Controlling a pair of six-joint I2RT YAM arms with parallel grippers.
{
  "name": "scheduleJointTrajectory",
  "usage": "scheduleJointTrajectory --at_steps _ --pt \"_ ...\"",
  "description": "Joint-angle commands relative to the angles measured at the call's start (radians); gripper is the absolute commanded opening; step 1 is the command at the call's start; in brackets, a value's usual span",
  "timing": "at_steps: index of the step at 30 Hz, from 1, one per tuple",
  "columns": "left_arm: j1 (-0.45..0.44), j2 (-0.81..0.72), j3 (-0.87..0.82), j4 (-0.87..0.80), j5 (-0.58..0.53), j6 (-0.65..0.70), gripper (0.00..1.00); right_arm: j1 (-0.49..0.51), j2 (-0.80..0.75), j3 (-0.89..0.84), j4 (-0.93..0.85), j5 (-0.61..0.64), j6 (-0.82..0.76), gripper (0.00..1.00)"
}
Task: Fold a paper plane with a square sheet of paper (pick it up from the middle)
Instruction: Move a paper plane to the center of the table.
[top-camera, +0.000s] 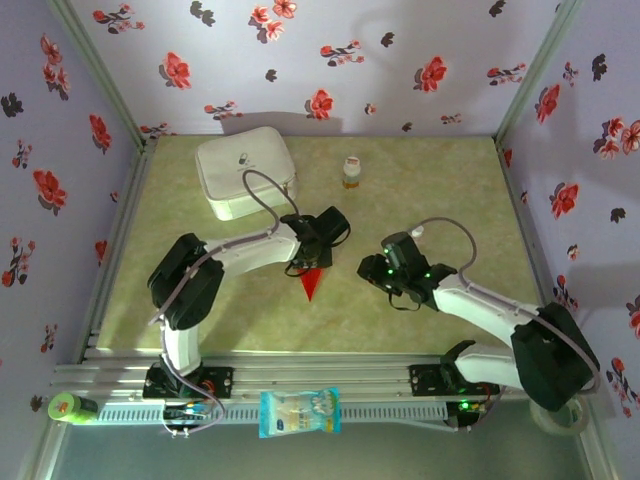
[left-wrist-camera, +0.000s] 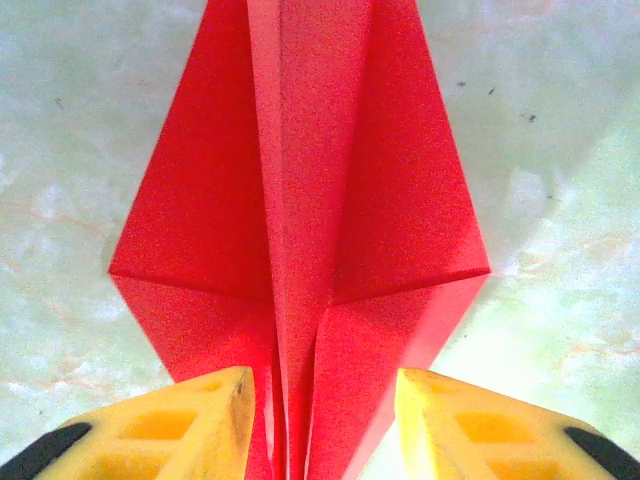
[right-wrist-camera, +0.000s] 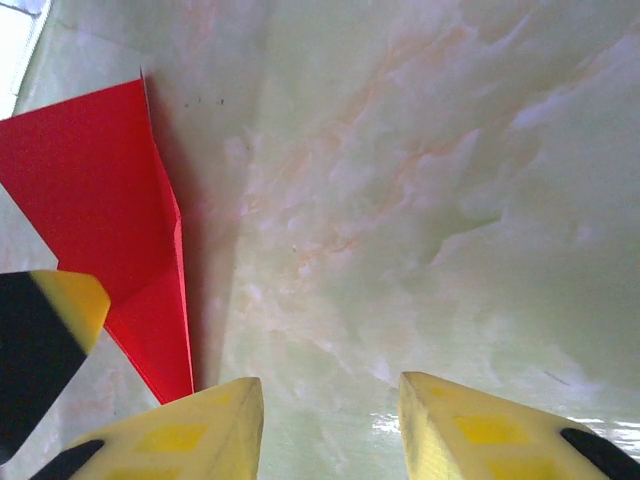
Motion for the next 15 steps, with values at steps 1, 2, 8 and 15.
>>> scheduleJointTrajectory --at_steps 1,2,8,15 --pt "0.002 -0.112 -0.038 0.009 -0.061 0.035 0.42 -0.012 -0.067 0.066 -0.116 0.105 -0.093 0.44" --pt "0.002 -0.147 -0.053 0.018 -0.085 0.048 0.43 -0.014 -0.089 0.084 -0.153 0.148 -0.124 0.46" --pt "0.044 -0.395 -0.206 0.046 -0.262 0.134 0.5 -0.03 -0.205 0.173 -0.316 0.542 -0.345 0.66" --pt "0.233 -0.757 -0.518 0.168 -0.389 0.293 0.75 -0.104 -0.211 0.026 0.036 0.866 -0.791 0.85"
